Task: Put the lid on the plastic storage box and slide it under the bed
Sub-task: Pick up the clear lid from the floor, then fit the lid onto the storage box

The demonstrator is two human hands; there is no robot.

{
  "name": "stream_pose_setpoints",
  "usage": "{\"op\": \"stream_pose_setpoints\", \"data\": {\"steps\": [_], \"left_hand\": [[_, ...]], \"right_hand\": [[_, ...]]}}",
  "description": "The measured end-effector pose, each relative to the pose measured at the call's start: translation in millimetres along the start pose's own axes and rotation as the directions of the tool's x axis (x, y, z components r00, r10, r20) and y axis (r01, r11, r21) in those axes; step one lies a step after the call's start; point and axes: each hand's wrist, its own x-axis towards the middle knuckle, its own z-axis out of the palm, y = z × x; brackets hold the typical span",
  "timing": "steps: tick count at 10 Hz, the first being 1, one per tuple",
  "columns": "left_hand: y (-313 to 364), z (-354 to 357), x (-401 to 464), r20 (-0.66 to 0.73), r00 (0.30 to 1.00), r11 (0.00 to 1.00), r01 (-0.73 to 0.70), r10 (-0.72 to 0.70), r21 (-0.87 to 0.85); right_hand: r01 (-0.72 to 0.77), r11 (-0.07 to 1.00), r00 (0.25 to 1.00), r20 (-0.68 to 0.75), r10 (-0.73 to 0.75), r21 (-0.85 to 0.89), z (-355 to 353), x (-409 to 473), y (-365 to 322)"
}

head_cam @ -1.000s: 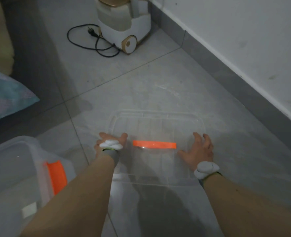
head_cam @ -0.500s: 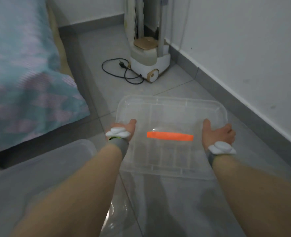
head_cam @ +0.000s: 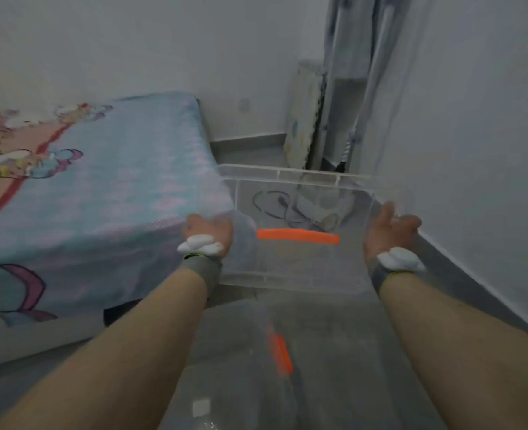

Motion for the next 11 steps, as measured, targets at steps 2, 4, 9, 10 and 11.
{"op": "stream_pose_setpoints", "data": {"steps": [2, 4, 9, 10, 11], "left_hand": [[-75.6, -81.9, 39.5, -0.103, 0.994, 0.982, 0.027, -0.047, -0.187], [-144.1, -133.6, 48.1, -0.175, 0.953, 0.832, 0.117, -0.247, -0.542], [-264.9, -180.7, 8.1, 0.198, 0.953, 0.601, 0.299, -0.229, -0.741], [-272.2, -178.3, 0.1, 0.233, 0.944, 0.709, 0.331, -0.235, -0.622], [-271.3, -176.5, -4.5, 0.247, 0.938, 0.747, 0.343, -0.243, -0.57]], "right_hand": [[-0.015, 0.984, 0.979, 0.203, -0.022, 0.177, 32.0, -70.8, -56.5], [-0.258, 0.857, 0.949, 0.282, 0.139, 0.446, 72.2, -127.6, -68.7], [-0.701, 0.633, 0.541, 0.823, 0.174, 0.328, 66.0, -176.7, 1.5], [-0.692, 0.69, 0.477, 0.851, 0.218, 0.211, 59.6, -179.1, 17.6], [-0.651, 0.745, 0.457, 0.859, 0.232, 0.144, 52.1, -179.7, 26.8]]}}
